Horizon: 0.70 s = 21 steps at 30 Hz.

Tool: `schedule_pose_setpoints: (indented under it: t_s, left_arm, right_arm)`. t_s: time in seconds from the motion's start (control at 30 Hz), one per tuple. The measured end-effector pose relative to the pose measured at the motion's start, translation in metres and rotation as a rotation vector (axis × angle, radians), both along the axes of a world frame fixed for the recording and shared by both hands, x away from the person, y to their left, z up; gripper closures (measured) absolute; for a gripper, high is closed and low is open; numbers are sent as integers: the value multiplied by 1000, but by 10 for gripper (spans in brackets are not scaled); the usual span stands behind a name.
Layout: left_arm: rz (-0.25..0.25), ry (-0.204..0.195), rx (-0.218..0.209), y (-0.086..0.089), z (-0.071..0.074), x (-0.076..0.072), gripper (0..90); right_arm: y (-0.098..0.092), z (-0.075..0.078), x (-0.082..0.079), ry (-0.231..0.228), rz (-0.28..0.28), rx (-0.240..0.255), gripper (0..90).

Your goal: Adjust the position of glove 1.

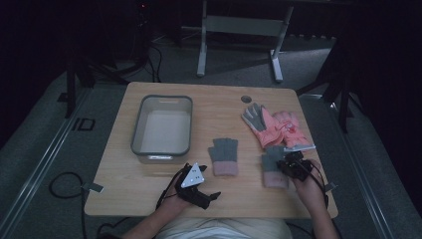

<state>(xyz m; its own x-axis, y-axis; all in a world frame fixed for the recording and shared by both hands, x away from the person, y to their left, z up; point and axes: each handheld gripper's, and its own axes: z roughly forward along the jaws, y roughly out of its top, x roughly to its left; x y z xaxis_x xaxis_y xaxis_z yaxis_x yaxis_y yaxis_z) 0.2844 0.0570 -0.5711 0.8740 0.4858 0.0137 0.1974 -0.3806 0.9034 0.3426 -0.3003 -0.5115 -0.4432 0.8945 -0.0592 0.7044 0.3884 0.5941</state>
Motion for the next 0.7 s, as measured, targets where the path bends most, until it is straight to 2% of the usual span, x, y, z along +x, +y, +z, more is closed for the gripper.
schedule_pose_setpoints:
  t_s: [0.07,0.17,0.33,0.5,0.6,0.63,0.7]
  left_arm:
    - [0,0,0,0,0,0,0]
    - [1,1,-4,0,0,0,0]
    - [2,3,-7,0,0,0,0]
    - [1,1,-6,0,0,0,0]
    - [1,-1,-3,0,0,0,0]
    - [2,-2,-2,0,0,0,0]
    - [5,-3,0,0,0,0,0]
  right_arm:
    - [2,16,3,-26,-1,10,852]
    - [6,39,8,-56,14,63,851]
    - [26,66,17,-101,48,73,851]
    - [50,77,27,-109,67,84,851]
    - [55,78,28,-107,75,91,851]
    - [75,80,31,-114,110,101,851]
    - [80,80,31,-115,115,106,851]
